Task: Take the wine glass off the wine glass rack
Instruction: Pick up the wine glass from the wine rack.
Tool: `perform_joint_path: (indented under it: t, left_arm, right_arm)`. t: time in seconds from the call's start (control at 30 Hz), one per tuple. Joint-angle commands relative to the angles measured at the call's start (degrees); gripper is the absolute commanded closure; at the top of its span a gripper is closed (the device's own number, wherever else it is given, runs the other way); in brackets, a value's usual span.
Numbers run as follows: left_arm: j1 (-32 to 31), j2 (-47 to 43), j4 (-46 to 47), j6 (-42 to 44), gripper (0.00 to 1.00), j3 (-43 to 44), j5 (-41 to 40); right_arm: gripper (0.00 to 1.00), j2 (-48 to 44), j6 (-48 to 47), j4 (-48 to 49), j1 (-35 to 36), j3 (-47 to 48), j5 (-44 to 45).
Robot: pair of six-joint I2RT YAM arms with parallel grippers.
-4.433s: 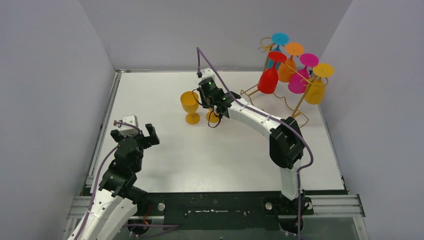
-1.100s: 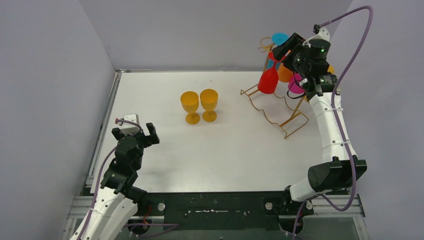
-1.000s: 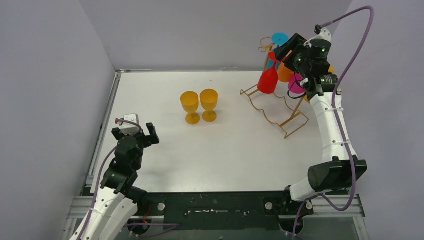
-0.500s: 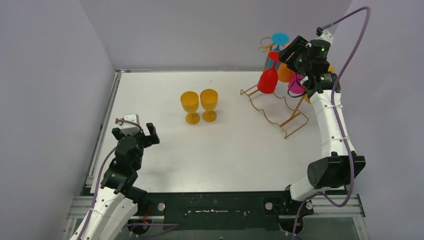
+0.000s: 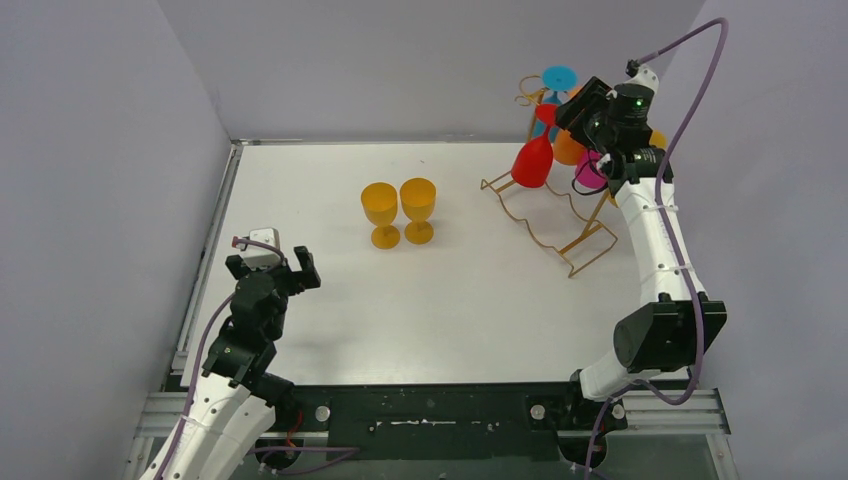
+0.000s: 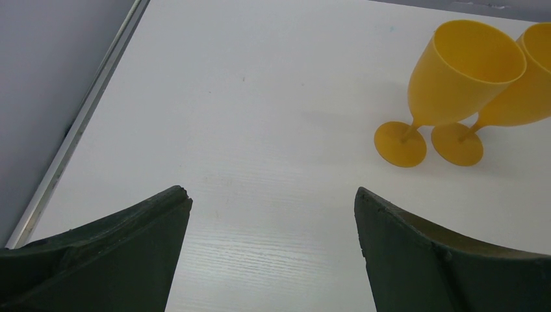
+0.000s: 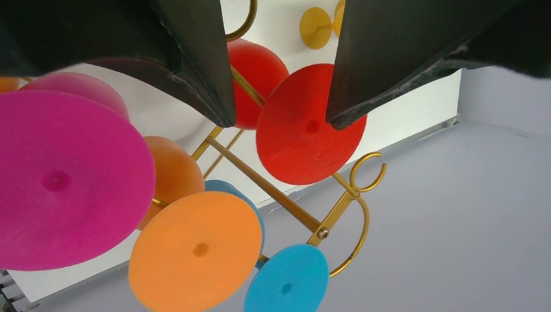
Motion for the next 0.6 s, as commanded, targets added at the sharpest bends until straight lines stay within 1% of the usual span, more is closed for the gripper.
perform_joint_path:
  t: [0.0, 0.2, 0.27, 0.57]
  left_arm:
    - [0.6, -0.2, 3.9, -0.2, 0.05, -0.1, 1.6]
    - [0.7, 0.1, 4.0, -0.2, 0.05, -0.1, 1.7]
    - [0.7, -0.1, 3.9, -0.1, 0.05, -0.1, 1.6]
    - [0.9, -0.3, 4.2, -0.1, 0.05, -0.2, 1.9]
  right_arm:
    - [0.47, -0.4, 0.3, 4.2, -0.7, -2.5, 0.2]
    - [0.56, -0.8, 1.9, 6.0, -1.1, -4.3, -3.0]
    - [0.58, -0.7, 2.5, 6.3, -2.8, -4.2, -4.9]
    - [0.57, 0.4, 2.8, 5.7, -3.4, -1.8, -10.4]
